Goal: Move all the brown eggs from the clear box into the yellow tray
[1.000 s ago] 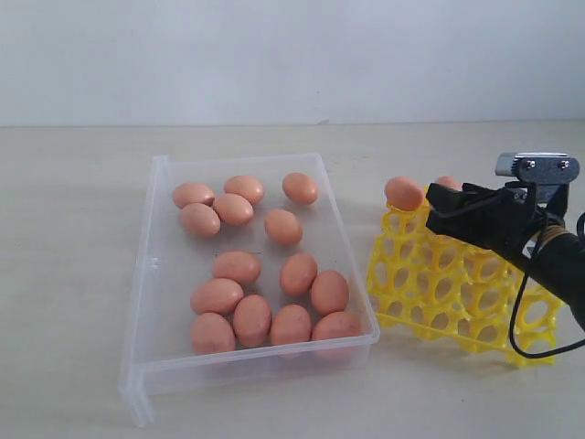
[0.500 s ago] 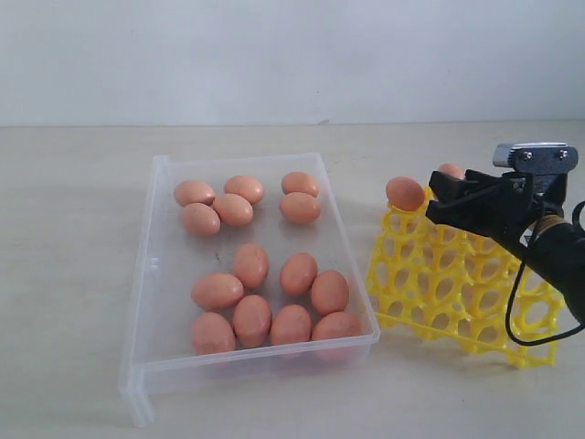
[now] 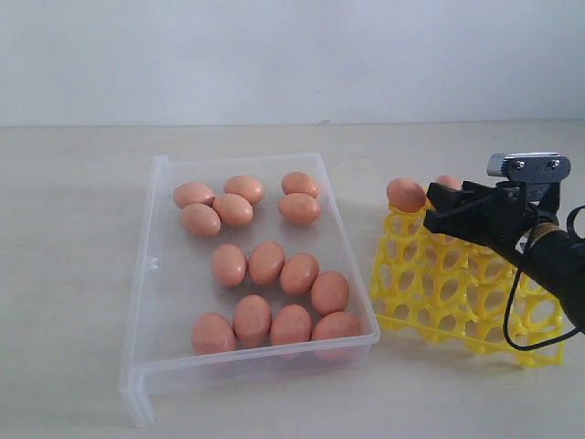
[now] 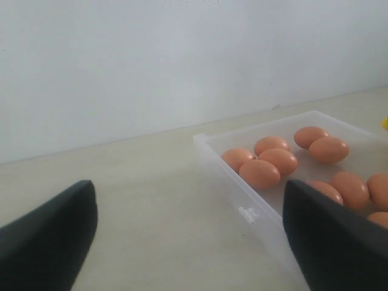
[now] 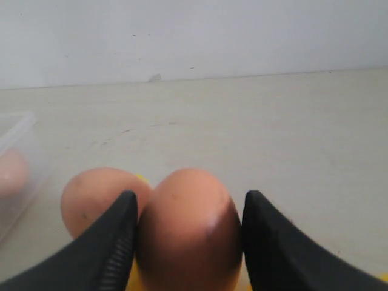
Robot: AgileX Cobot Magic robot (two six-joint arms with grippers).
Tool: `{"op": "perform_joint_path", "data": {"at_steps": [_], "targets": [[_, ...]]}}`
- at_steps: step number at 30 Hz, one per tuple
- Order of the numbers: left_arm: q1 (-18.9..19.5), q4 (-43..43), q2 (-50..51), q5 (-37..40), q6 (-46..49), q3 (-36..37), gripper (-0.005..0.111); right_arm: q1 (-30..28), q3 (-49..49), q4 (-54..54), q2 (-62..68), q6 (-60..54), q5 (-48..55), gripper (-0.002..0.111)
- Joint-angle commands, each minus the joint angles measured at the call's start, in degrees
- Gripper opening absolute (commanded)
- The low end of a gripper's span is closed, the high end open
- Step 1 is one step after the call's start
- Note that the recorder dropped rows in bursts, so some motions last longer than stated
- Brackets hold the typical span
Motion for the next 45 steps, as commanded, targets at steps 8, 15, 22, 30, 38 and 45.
{"op": "perform_joint_path", "data": {"at_steps": [8, 15, 22, 30, 38, 45], "targets": [[-0.12, -0.38, -0.22, -0.41, -0.45, 0.23, 0.078, -0.37, -0.03, -1.62, 0.08, 0.02, 2.92, 0.063], [-0.12, -0.38, -0.22, -0.41, -0.45, 0.23, 0.078, -0.37, 3.04, -2.55, -3.36, -0.73, -1.5, 0.063], [-0.12, -0.38, -0.22, -0.41, -0.45, 0.23, 0.078, -0.37, 8.87, -4.0, -12.93, -2.61, -1.5, 0.058], [-0.12, -0.38, -0.22, -0.41, -0.45, 0.23, 0.078, -0.37, 14.3, 0.39, -22.07, -3.15, -1.5, 0.0], [-0.12, -0.38, -0.22, -0.41, -0.45, 0.23, 0.078, -0.37, 14.42, -13.82, -25.21, -0.75, 1.89, 0.0], [-0.12, -0.38, -0.22, -0.41, -0.45, 0.23, 0.078, 6.21, 19.73, -18.82, -32.6, -12.11, -1.5, 0.0]]}}
